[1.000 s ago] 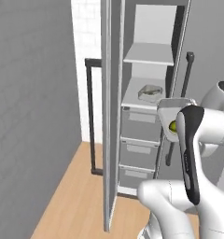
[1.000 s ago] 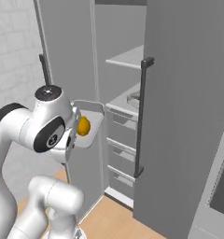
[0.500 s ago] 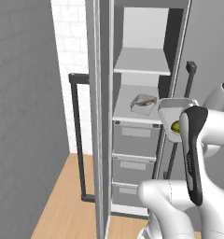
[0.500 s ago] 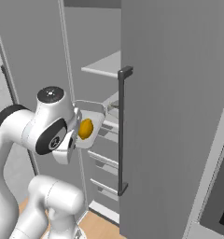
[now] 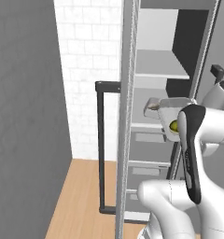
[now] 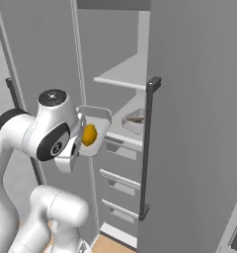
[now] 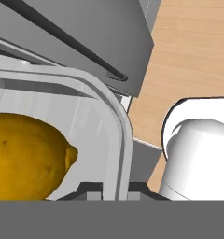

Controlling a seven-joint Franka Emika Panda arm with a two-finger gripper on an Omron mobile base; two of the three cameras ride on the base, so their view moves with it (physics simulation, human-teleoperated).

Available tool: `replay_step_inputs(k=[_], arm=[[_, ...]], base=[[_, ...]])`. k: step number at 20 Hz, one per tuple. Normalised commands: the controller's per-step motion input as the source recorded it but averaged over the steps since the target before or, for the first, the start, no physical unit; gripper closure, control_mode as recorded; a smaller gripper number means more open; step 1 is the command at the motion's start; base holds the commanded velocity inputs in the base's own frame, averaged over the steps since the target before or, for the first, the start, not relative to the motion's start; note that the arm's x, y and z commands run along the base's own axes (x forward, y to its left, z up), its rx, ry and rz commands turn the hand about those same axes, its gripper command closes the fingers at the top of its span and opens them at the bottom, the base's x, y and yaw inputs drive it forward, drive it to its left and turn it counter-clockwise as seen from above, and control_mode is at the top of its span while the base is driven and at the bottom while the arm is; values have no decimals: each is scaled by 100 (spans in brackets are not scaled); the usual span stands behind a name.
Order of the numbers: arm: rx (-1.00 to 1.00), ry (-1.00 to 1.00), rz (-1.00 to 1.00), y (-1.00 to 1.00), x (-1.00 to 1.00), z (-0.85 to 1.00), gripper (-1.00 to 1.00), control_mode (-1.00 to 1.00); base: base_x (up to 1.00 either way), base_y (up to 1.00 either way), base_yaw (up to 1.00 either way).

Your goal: Take the meat container that has the fish and place it on the second highest rack of the freezer. Then take the vegetable container that has the lemon and lime and place it on the highest rack of the freezer.

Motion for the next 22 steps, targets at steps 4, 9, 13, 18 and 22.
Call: replay_step_inputs(k=[4,9,13,18,22], arm=[[0,0,0,0,0,0,100,100],[0,-7,-3,2,31,35,100,-100],[0,-17,2,0,37,76,100,-100],[0,-3,1,0,77,40,100,-100],[0,-3,-7,-4,67,37,100,-100]], base=[[66,3,-19],[12,3,-3],[0,0,0],[0,0,0],[0,0,0]])
